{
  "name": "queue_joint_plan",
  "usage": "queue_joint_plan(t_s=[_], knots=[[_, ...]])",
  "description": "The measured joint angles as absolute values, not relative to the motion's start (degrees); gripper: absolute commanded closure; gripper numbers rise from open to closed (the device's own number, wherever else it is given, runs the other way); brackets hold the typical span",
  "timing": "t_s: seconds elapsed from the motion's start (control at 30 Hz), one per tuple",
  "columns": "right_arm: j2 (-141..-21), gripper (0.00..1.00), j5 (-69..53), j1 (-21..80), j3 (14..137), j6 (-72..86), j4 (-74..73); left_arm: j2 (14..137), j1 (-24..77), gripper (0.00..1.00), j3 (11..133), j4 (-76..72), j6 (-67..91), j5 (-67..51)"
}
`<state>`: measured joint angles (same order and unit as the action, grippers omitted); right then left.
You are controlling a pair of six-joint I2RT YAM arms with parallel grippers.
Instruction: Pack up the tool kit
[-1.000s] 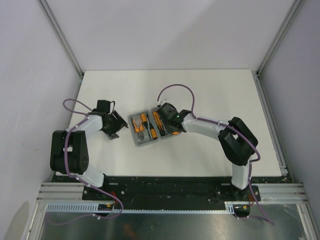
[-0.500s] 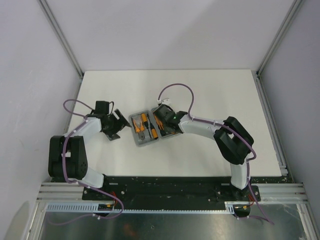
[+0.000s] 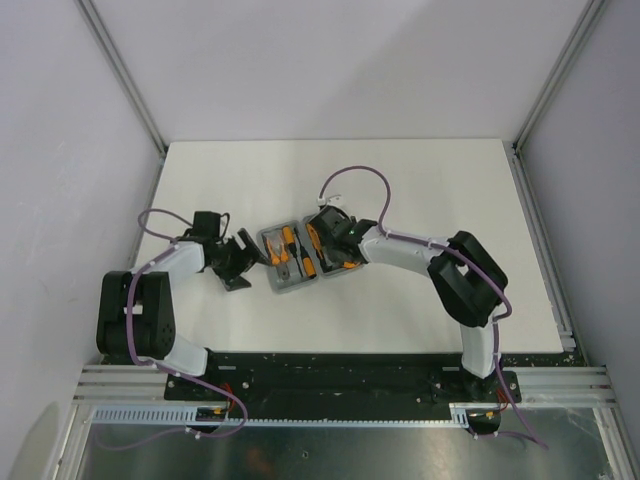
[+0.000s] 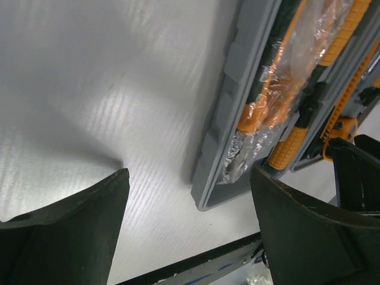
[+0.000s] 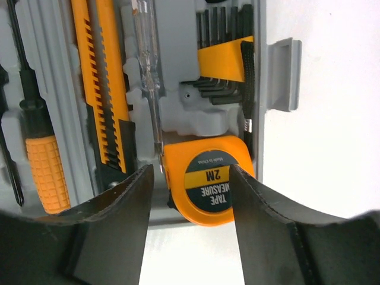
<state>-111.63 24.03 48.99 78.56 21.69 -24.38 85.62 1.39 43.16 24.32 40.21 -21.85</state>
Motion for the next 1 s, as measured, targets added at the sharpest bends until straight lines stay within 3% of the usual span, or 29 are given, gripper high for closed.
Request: queue_joint_plan(t_s=[0.13, 0.3, 0.77, 1.0], knots=[[-109.69, 0.45, 20.47, 47.42, 78.56, 19.94, -26.41, 85.89, 2.17, 0.23, 43.00, 23.49, 39.53, -23.68], [-107.55, 0.54, 16.01, 46.04, 78.56, 16.99, -28.80, 85.93, 3.07, 0.42, 41.06, 22.98, 39.77, -23.97], [-108.36, 0.71, 11.27, 46.02, 78.56, 13.23, -30.89, 87.09, 4.36, 0.43, 40.60, 20.93, 39.97, -24.86], [-109.56, 0.75, 11.49, 46.06, 79.55, 13.50, -30.44, 87.11, 4.97, 0.53, 40.60, 20.60, 39.79, -24.73]])
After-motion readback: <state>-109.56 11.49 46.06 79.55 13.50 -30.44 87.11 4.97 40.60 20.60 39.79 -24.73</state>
